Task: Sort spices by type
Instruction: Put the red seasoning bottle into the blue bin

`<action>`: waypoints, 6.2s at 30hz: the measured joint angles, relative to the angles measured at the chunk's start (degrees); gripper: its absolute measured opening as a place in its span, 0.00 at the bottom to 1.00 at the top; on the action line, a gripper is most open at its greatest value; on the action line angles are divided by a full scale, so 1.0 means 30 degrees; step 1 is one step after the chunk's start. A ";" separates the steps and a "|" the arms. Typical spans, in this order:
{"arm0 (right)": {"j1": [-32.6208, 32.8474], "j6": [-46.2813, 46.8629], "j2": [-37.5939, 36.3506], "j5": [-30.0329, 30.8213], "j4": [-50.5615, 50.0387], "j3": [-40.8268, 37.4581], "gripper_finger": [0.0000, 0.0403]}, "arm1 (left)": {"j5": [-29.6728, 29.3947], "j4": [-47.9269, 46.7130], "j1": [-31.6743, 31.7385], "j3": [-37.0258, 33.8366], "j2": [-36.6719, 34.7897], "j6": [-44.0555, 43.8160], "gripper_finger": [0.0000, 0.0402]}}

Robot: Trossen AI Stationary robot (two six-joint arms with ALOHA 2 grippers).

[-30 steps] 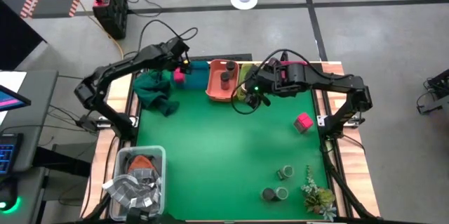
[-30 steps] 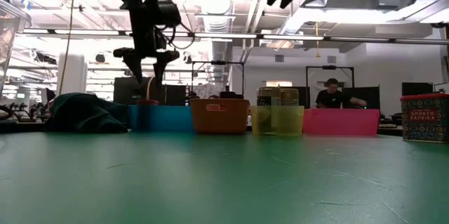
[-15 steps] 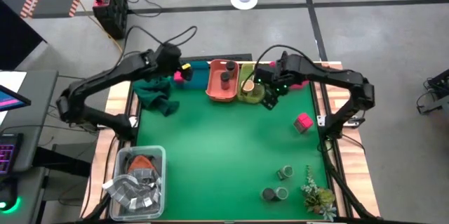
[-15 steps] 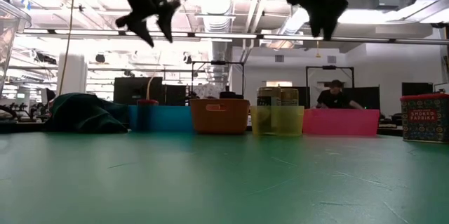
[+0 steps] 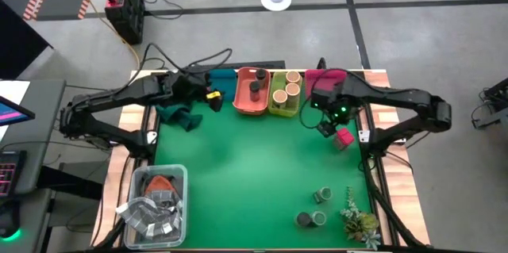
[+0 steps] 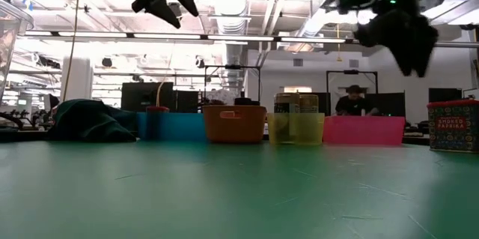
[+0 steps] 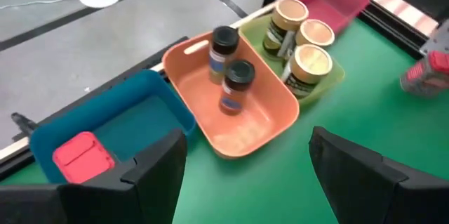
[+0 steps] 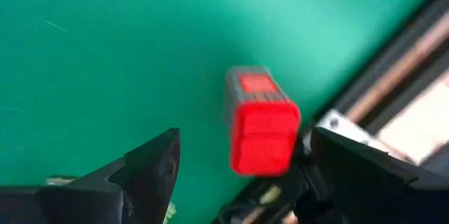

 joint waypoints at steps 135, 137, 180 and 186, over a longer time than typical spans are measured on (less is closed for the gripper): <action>0.3877 -1.2225 1.0929 -0.1553 0.4968 1.9637 0.83 | 0.9165 0.7003 -0.1818 -0.0138 0.3078 0.6416 0.46; 0.3795 -1.2236 1.0929 -0.1553 0.4926 1.9637 0.87 | 0.9116 0.6880 -0.1814 -0.0138 0.3078 0.6420 0.46; 0.1185 -1.1198 0.5816 -0.0805 0.3492 1.6145 0.94 | -0.5670 0.5218 0.2160 -0.2886 0.3027 0.0243 0.45; 0.1565 -1.1398 0.5814 -0.0803 0.3647 1.6110 0.94 | -0.9046 0.8774 0.1432 -0.5225 0.3041 -0.3050 0.45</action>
